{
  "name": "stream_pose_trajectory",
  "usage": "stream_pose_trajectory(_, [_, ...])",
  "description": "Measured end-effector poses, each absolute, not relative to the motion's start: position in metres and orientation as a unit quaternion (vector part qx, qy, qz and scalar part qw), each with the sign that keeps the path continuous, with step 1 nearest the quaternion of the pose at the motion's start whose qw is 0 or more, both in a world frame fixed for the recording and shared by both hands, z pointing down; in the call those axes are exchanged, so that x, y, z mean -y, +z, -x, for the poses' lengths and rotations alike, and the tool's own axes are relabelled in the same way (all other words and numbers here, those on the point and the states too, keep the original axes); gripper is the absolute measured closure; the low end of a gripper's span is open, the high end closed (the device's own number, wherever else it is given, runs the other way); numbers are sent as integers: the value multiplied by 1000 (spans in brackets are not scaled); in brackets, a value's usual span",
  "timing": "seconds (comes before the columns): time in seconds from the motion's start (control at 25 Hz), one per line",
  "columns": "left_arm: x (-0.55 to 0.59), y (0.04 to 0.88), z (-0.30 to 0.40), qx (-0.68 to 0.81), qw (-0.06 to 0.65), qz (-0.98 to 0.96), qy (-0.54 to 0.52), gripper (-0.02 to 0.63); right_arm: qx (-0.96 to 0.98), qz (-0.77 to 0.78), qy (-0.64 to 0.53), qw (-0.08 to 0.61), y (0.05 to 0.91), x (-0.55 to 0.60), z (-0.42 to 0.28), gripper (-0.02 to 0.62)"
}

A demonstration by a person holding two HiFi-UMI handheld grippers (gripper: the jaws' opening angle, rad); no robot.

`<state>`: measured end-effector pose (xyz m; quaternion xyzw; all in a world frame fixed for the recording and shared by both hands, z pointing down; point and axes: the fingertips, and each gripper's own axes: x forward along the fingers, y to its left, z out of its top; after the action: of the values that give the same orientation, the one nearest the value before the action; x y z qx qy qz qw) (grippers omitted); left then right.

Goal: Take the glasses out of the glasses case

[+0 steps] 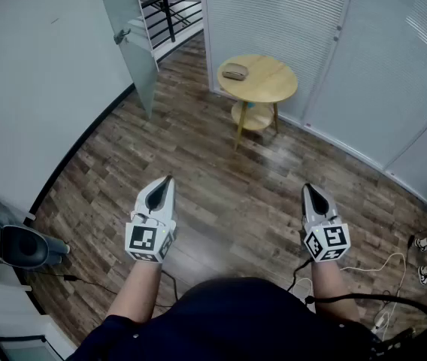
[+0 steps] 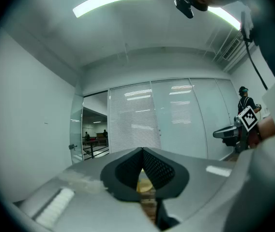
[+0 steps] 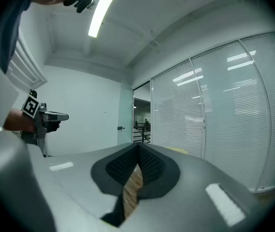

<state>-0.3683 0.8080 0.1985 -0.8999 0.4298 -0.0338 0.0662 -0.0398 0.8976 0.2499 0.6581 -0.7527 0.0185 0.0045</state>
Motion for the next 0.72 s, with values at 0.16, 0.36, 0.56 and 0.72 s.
stream_pose_trajectory(0.16, [-813,197,357,-425,65,903,-31,600,752,-659,14,-1,249,-896,31,586])
stream_pose_trajectory(0.36, [-805,196,337,-427,68,901,-32,600,757,-654,19,-7,255,-889,12,586])
stream_pose_trajectory(0.56, [-807,205,309,-424,78,901,-41,600,756,-654,-1,-9,261,-888,-10,586])
stream_pose_trajectory(0.72, [-798,219,296,-423,78,901,-56,600,750,-661,-5,13,273,-869,-20,586])
